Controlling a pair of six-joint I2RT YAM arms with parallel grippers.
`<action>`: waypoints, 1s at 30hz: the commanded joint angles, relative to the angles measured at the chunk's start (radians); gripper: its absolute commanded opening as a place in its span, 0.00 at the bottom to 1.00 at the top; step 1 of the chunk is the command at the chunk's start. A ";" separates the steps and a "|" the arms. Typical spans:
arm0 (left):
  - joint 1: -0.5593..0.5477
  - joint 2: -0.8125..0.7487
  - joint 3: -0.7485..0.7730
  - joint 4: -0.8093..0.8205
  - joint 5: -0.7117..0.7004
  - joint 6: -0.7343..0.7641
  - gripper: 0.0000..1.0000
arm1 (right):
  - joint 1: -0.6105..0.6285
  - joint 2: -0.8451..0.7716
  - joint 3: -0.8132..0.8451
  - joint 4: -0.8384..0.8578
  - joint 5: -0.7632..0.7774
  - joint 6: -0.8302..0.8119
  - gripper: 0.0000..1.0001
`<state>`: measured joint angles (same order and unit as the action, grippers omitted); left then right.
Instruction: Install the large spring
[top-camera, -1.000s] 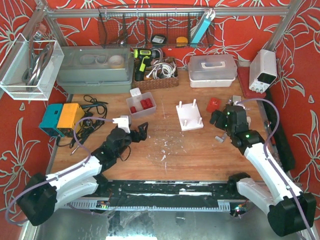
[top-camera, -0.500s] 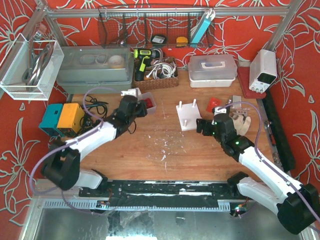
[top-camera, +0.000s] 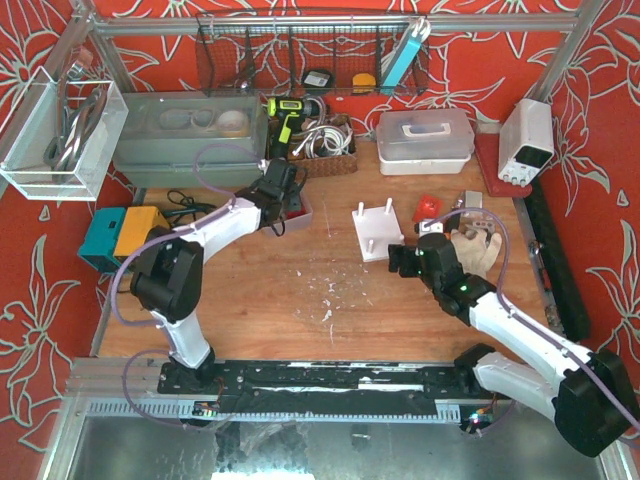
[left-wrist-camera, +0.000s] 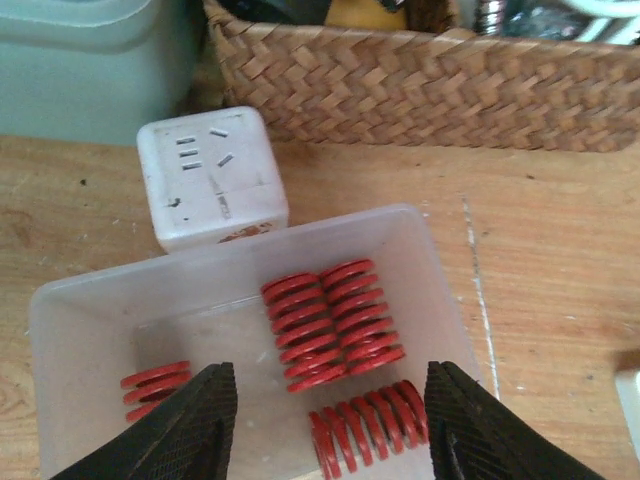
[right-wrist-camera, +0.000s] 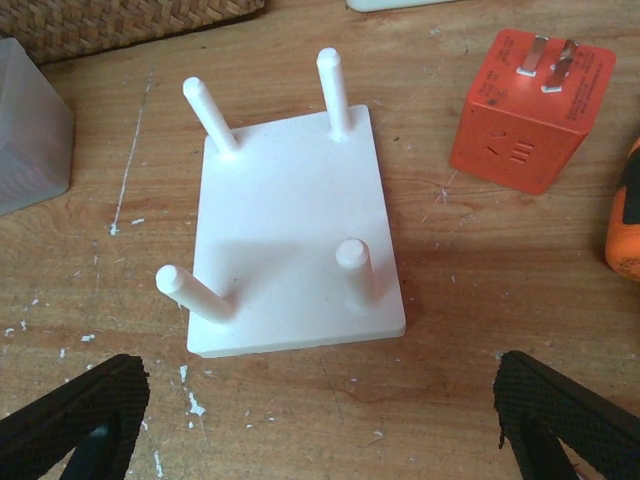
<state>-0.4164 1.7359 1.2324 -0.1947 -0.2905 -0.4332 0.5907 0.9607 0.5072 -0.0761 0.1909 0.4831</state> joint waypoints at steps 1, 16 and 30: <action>0.017 0.066 0.081 -0.123 -0.041 -0.099 0.53 | 0.010 0.023 0.015 0.012 0.036 -0.008 0.95; 0.028 0.229 0.218 -0.337 -0.142 -0.268 0.40 | 0.016 0.042 0.032 -0.011 0.070 -0.005 0.93; 0.036 0.326 0.316 -0.469 -0.189 -0.360 0.42 | 0.031 0.053 0.038 -0.013 0.098 -0.009 0.92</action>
<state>-0.3851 2.0335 1.5192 -0.5892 -0.4255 -0.7437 0.6121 1.0134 0.5095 -0.0757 0.2531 0.4831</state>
